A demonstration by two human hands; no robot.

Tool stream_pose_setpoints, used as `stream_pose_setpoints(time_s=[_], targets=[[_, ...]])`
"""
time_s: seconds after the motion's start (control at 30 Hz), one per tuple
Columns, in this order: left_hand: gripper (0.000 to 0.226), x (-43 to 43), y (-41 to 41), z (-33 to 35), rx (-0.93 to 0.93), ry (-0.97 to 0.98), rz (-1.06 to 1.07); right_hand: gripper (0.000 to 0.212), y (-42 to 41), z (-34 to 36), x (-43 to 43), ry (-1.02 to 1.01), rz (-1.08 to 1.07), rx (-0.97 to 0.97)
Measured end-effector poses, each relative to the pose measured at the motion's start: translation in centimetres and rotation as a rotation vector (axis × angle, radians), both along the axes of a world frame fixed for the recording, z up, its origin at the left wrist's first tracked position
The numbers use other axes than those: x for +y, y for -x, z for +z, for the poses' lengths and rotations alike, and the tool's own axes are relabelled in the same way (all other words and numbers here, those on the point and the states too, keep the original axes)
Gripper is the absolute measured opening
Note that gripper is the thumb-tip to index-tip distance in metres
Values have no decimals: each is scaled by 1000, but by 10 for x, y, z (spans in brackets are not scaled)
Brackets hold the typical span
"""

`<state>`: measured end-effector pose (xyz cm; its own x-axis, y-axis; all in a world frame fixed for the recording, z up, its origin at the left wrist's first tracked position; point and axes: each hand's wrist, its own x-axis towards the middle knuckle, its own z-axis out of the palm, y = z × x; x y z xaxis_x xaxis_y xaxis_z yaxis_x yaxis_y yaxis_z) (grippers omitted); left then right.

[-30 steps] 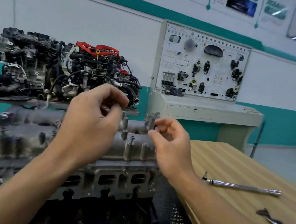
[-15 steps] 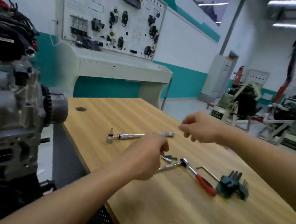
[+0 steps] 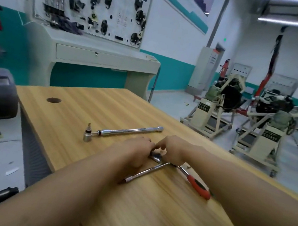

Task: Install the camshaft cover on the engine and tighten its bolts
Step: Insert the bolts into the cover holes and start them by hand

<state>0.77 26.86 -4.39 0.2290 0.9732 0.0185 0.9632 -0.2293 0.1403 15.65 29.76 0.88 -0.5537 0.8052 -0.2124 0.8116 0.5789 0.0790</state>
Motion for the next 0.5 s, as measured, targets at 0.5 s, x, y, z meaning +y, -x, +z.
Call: stream_pose_setpoints(time_s=[0.5], targets=[[14, -14, 11, -5, -59, -90, 115, 16, 13, -5, 30, 62, 29, -60]])
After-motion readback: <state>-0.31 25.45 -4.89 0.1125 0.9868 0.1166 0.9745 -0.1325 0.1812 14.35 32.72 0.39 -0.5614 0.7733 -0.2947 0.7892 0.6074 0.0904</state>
